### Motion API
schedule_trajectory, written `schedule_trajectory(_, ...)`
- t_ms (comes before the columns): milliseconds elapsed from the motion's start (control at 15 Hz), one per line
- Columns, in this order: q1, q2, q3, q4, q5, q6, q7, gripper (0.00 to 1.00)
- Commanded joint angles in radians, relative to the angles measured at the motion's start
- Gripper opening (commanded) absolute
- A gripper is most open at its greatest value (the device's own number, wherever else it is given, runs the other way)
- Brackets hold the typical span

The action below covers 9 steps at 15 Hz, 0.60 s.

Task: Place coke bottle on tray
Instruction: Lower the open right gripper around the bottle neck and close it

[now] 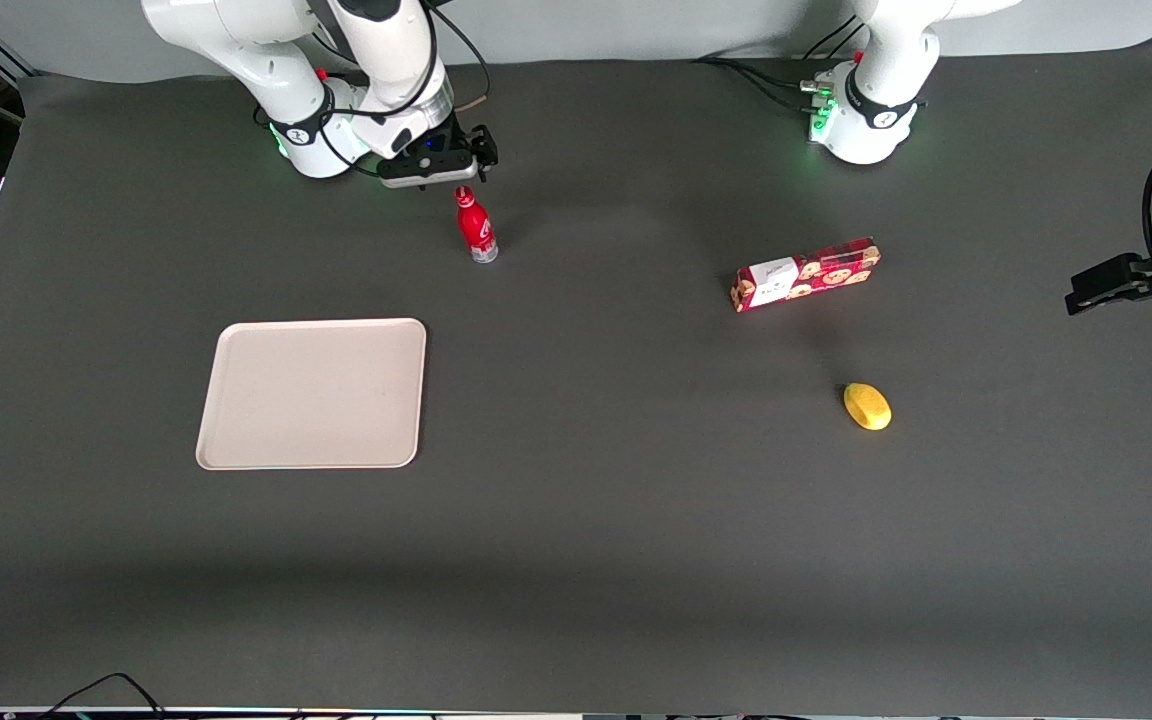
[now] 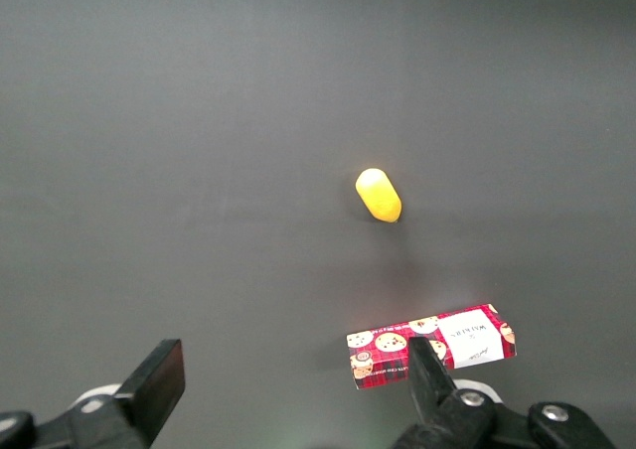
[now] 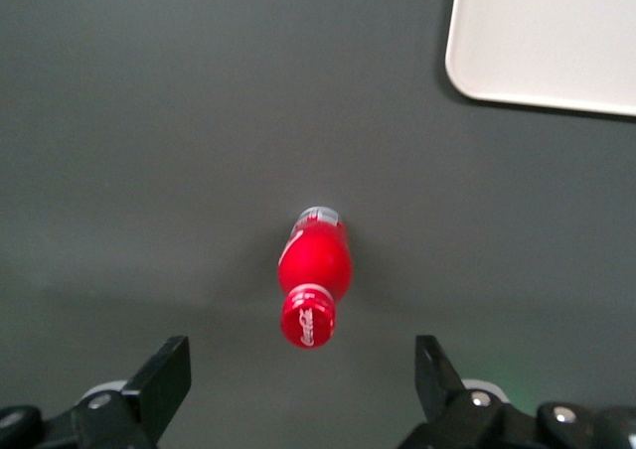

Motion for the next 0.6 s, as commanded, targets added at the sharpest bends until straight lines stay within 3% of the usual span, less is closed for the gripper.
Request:
schedule_trajectory(0,-0.008,-0.054,0.045,-0.059,0.047,0.053,0.000,1.00)
schedule_trajectory(533,-0.011,0.044,0.057,-0.091,0.072,0.170,-0.003,1.00)
